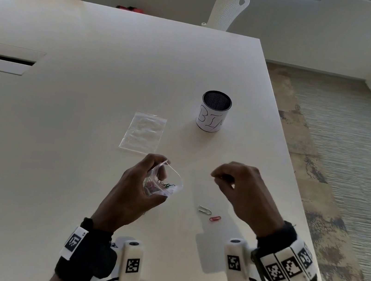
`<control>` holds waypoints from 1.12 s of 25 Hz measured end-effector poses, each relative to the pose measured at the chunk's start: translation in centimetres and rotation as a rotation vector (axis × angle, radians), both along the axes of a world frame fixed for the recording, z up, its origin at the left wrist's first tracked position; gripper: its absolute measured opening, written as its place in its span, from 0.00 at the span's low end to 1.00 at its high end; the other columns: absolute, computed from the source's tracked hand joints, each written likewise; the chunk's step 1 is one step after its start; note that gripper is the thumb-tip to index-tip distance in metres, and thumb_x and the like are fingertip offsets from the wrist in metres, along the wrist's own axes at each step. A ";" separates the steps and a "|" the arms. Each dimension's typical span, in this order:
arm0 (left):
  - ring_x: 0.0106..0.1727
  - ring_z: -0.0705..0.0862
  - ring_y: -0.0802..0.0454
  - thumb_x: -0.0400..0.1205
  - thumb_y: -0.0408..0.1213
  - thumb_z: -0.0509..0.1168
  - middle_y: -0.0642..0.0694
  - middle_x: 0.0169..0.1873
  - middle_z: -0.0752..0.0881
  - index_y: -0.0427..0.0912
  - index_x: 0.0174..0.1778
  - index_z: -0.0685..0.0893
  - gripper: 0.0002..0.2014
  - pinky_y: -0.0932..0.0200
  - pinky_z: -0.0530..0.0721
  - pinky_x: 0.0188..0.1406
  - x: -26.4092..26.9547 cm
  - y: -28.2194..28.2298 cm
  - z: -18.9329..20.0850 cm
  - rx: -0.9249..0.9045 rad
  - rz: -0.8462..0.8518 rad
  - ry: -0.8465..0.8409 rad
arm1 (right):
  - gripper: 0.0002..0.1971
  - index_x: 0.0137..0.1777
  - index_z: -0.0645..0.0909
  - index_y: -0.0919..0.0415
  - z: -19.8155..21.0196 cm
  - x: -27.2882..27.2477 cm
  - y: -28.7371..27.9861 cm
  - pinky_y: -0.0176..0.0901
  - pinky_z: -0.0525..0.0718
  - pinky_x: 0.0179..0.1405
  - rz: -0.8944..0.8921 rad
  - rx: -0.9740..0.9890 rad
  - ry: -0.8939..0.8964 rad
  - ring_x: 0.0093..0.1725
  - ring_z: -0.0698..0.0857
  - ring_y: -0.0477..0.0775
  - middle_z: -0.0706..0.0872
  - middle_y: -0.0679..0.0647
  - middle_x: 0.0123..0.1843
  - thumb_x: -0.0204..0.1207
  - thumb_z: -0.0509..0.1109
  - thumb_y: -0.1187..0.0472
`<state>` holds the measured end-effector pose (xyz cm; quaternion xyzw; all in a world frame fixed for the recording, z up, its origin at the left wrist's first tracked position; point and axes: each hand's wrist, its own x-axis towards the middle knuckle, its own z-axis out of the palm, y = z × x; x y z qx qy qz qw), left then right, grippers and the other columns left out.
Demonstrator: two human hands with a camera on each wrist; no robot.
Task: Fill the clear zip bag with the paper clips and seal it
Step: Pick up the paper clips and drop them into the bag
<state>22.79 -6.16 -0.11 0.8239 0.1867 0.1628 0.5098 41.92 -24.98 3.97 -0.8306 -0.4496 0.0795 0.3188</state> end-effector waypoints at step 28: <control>0.43 0.91 0.49 0.79 0.33 0.82 0.51 0.51 0.86 0.56 0.68 0.79 0.27 0.53 0.93 0.37 0.2 0.0 0.1 0.020 -0.022 -0.012 | 0.04 0.47 0.91 0.58 1.2 -6.3 2.6 0.48 0.90 0.46 0.013 0.311 0.180 0.40 0.91 0.49 0.92 0.48 0.40 0.79 0.79 0.67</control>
